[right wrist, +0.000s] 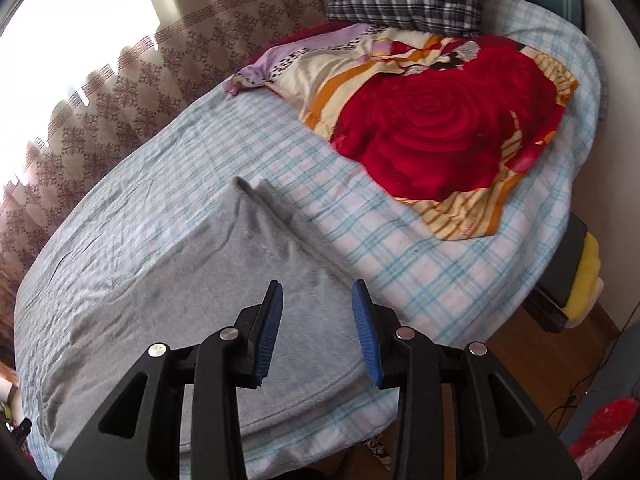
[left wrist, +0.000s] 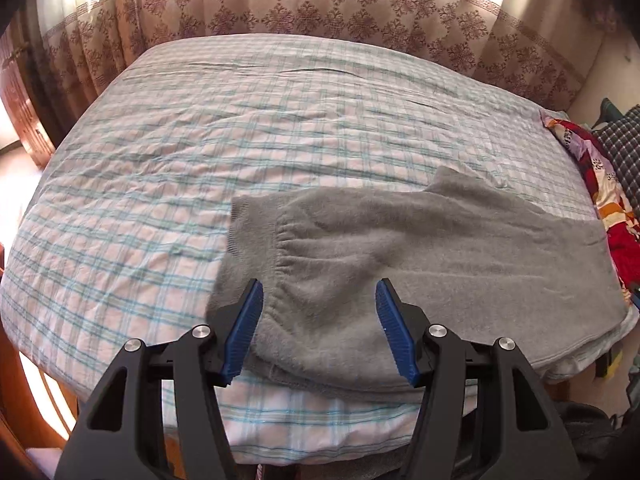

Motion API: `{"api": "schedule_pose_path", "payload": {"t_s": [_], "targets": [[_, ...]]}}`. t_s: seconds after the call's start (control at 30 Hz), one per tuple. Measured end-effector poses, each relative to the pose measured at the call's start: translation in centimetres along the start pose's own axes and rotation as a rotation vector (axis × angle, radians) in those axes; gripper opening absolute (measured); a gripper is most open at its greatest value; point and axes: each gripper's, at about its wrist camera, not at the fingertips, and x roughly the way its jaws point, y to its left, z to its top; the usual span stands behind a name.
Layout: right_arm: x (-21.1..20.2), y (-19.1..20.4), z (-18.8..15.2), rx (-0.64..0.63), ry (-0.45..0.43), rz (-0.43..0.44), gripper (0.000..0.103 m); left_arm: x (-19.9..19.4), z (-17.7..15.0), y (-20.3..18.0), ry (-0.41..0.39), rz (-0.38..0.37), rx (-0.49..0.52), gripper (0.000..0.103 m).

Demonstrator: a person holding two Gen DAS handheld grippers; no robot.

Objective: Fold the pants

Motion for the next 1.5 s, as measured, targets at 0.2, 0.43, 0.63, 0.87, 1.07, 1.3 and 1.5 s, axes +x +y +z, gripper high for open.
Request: {"api": "schedule_pose_path", "payload": {"t_s": [0.2,0.43,0.63,0.87,1.07,1.3,1.5], "targets": [[5.9,3.7,-1.3,-0.155,0.156,-0.025,0.036,4.4,-1.0,-4.5,0.108,-0.097,0.099,0.060],[6.3,2.1,-1.6,-0.139,0.208,-0.032,0.035,7.0,-4.0,-4.5,0.210,-0.064,0.172,0.062],[5.6,3.6,1.1,-0.140,0.147,-0.008,0.036,6.7,-2.1,-4.6,0.222,-0.083,0.141,0.065],[8.4,6.2,6.4,-0.233,-0.017,-0.069,0.060,6.9,1.2,-7.4,0.151,-0.097,0.155,0.077],[13.5,7.2,8.6,-0.203,0.062,-0.007,0.057,9.2,4.4,-8.9,0.124,-0.106,0.118,0.077],[16.5,6.0,8.2,-0.224,0.075,-0.159,0.060,14.6,5.5,-7.9,0.193,-0.029,0.052,0.077],[16.4,5.6,8.3,-0.211,0.073,-0.173,0.063,14.6,3.4,-6.9,0.172,-0.026,0.102,0.077]]}}
